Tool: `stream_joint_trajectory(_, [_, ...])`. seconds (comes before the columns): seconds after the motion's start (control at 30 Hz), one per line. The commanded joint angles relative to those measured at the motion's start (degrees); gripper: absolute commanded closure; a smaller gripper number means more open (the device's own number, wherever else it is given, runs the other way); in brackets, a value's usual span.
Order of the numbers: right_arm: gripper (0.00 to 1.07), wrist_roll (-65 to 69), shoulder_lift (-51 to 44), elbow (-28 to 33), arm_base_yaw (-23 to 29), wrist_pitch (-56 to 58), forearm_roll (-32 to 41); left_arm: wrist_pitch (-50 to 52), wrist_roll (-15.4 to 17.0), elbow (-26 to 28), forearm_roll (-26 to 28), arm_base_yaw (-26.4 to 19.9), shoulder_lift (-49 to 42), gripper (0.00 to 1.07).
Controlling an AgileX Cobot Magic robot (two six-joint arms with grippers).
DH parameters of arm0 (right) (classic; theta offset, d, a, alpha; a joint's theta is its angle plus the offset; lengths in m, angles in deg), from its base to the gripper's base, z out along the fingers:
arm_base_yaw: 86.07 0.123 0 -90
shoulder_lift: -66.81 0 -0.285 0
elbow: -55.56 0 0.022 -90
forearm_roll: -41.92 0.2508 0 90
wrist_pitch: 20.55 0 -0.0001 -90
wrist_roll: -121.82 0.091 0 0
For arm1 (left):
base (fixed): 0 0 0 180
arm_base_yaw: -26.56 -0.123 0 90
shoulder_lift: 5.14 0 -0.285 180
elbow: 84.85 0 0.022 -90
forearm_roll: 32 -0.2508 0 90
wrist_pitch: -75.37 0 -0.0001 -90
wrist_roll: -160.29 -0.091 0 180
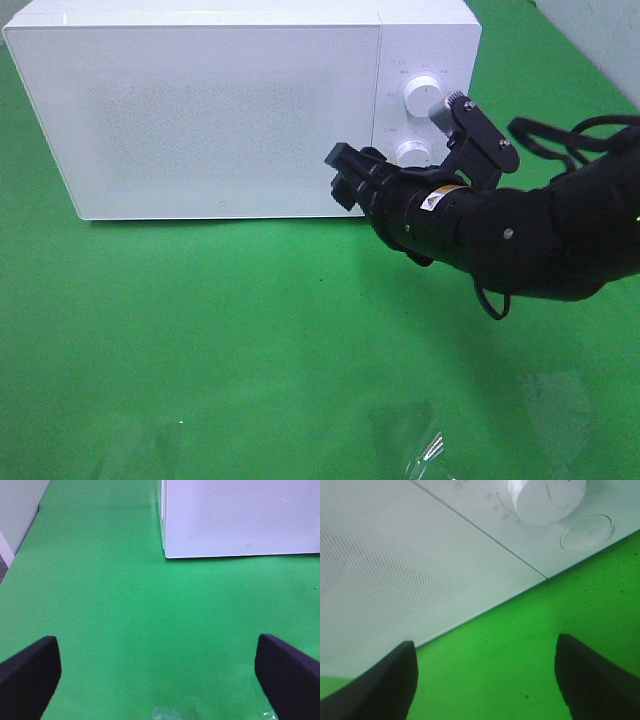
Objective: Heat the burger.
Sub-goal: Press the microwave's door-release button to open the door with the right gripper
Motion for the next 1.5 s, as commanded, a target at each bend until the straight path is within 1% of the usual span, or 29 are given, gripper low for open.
stream_joint_trajectory(0.03, [0.33, -7.28, -3.32, 0.06, -1.83, 8.08, -3.84, -0.06, 0.29, -0.29, -0.17, -0.17, -1.32, 0.03])
stream_joint_trajectory(0.07, [0.33, -9.97, -5.50, 0.00, -3.84, 13.24, -5.90, -0.06, 0.29, -0.29, -0.17, -0.17, -1.32, 0.03])
stream_joint_trajectory(0.1, [0.33, -9.97, -5.50, 0.00, -3.84, 13.24, -5.90, -0.06, 0.29, -0.29, -0.17, -0.17, -1.32, 0.03])
stream_joint_trajectory(0.13, [0.33, -12.38, -7.68, 0.00, -5.73, 18.51, -9.11, -0.06, 0.29, -0.29, -0.17, -0.17, -1.32, 0.03])
stream_joint_trajectory(0.17, [0.33, -12.38, -7.68, 0.00, -5.73, 18.51, -9.11, -0.06, 0.29, -0.29, -0.17, -0.17, -1.32, 0.03])
stream_joint_trajectory(0.23, [0.33, -13.87, -11.57, 0.00, -8.88, 26.07, -15.07, -0.06, 0.29, -0.29, -0.17, -0.17, -1.32, 0.03])
stream_joint_trajectory(0.27, [0.33, -13.87, -11.57, 0.00, -8.88, 26.07, -15.07, -0.06, 0.29, -0.29, -0.17, -0.17, -1.32, 0.03])
stream_joint_trajectory(0.3, [0.33, -13.87, -14.32, 0.00, -10.60, 30.94, -19.19, -0.06, 0.29, -0.29, -0.17, -0.17, -1.32, 0.03])
stream_joint_trajectory(0.33, [0.33, -13.87, -14.32, 0.00, -10.60, 30.94, -19.19, -0.06, 0.29, -0.29, -0.17, -0.17, -1.32, 0.03])
stream_joint_trajectory(0.37, [0.33, -13.87, -16.90, 0.00, -12.20, 35.87, -23.09, -0.06, 0.29, -0.29, -0.17, -0.17, -1.32, 0.03])
stream_joint_trajectory(0.4, [0.33, -13.87, -16.90, 0.00, -12.20, 35.87, -23.09, -0.06, 0.29, -0.29, -0.17, -0.17, -1.32, 0.03])
stream_joint_trajectory(0.47, [0.33, -13.87, -23.20, 0.00, -14.32, 46.18, -28.71, -0.06, 0.29, -0.29, -0.17, -0.17, -1.32, 0.03])
stream_joint_trajectory(0.57, [0.33, -13.87, -25.04, 0.00, -14.44, 48.59, -30.14, -0.06, 0.29, -0.29, -0.17, -0.17, -1.32, 0.03])
stream_joint_trajectory(0.63, [0.33, -13.81, -31.74, 0.00, -14.44, 57.64, -35.75, -0.06, 0.29, -0.29, -0.17, -0.17, -1.32, 0.03])
stream_joint_trajectory(0.73, [0.33, -13.81, -33.52, 0.00, -14.44, 59.99, -36.55, -0.06, 0.29, -0.29, -0.17, -0.17, -1.32, 0.03])
stream_joint_trajectory(0.77, [0.33, -13.81, -36.67, 0.00, -14.44, 63.88, -37.59, -0.06, 0.29, -0.29, -0.17, -0.17, -1.32, 0.03])
stream_joint_trajectory(0.8, [0.33, -13.81, -36.67, 0.00, -14.44, 63.88, -37.59, -0.06, 0.29, -0.29, -0.17, -0.17, -1.32, 0.03])
stream_joint_trajectory(0.87, [0.33, -13.87, -43.14, 0.00, -14.44, 70.82, -38.79, -0.06, 0.29, -0.29, -0.17, -0.17, -1.32, 0.03])
stream_joint_trajectory(1.03, [0.33, -13.87, -46.98, 0.00, -14.32, 75.63, -38.90, -0.06, 0.29, -0.29, -0.17, -0.17, -1.32, 0.03])
stream_joint_trajectory(1.1, [0.33, -14.78, -52.08, 0.11, -14.21, 81.65, -39.08, -0.06, 0.29, -0.29, -0.17, -0.17, -1.32, 0.03])
stream_joint_trajectory(1.13, [0.33, -14.78, -52.08, 0.11, -14.21, 81.65, -39.08, -0.06, 0.29, -0.29, -0.17, -0.17, -1.32, 0.03])
stream_joint_trajectory(1.17, [0.32, -16.21, -54.83, 0.11, -14.21, 84.68, -39.30, -0.06, 0.29, -0.29, -0.17, -0.17, -1.32, 0.03])
stream_joint_trajectory(1.27, [0.32, -16.62, -56.72, 0.11, -14.21, 85.77, -39.76, -0.06, 0.29, -0.29, -0.17, -0.17, -1.32, 0.03])
stream_joint_trajectory(1.3, [0.30, -17.42, -63.03, 0.11, -14.27, 87.20, -41.65, -0.06, 0.29, -0.29, -0.17, -0.17, -1.32, 0.03])
stream_joint_trajectory(1.37, [0.30, -17.70, -65.37, 0.11, -14.32, 87.43, -42.46, -0.06, 0.29, -0.29, -0.17, -0.17, -1.32, 0.03])
stream_joint_trajectory(1.4, [0.31, -17.76, -69.44, 0.11, -15.47, 87.72, -42.97, -0.06, 0.29, -0.29, -0.17, -0.17, -1.32, 0.03])
stream_joint_trajectory(1.43, [0.31, -17.76, -69.44, 0.11, -15.47, 87.72, -42.97, -0.06, 0.29, -0.29, -0.17, -0.17, -1.32, 0.03])
stream_joint_trajectory(1.47, [0.31, -17.99, -72.99, 0.17, -18.05, 88.35, -42.86, -0.06, 0.29, -0.29, -0.17, -0.17, -1.32, 0.03])
stream_joint_trajectory(1.5, [0.31, -17.99, -72.99, 0.17, -18.05, 88.35, -42.86, -0.06, 0.29, -0.29, -0.17, -0.17, -1.32, 0.03])
